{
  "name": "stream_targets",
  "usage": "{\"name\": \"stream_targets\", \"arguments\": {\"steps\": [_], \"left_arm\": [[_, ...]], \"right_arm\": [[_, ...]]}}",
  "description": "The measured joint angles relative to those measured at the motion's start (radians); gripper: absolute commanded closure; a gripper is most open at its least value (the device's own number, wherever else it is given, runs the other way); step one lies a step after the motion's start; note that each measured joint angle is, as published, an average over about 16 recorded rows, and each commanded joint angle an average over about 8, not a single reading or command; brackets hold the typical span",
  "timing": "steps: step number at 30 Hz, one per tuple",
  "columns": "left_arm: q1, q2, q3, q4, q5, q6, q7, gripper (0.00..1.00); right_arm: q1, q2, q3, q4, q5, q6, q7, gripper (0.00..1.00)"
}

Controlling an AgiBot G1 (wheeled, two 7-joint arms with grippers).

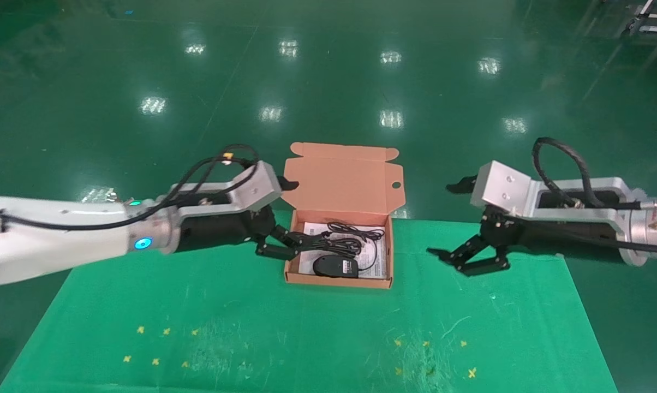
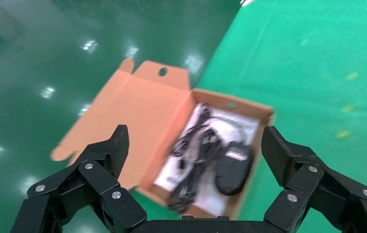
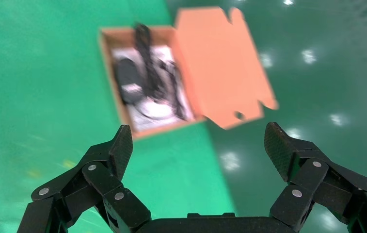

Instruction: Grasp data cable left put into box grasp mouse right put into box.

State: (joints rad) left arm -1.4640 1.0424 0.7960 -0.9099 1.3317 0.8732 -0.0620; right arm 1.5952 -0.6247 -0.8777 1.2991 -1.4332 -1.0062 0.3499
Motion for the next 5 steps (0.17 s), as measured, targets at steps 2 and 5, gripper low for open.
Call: {"name": "stream_targets", "arguments": {"steps": [2,5], "left_arm": [[0.013,-0.014,-0.017,-0.012,-0.020,0.020,-0.004,0.00],[0.032,-0.035,-0.042,-0.031,-0.049,0.051,-0.010,0.00]], "right_arm": [[-0.017,0.000,0.019,0.000,0.023,-0.016,-0.005,0.00],[-0.042,0.001,0.048,-0.001,0.056,-0.039,-0.013,0.00]]}}
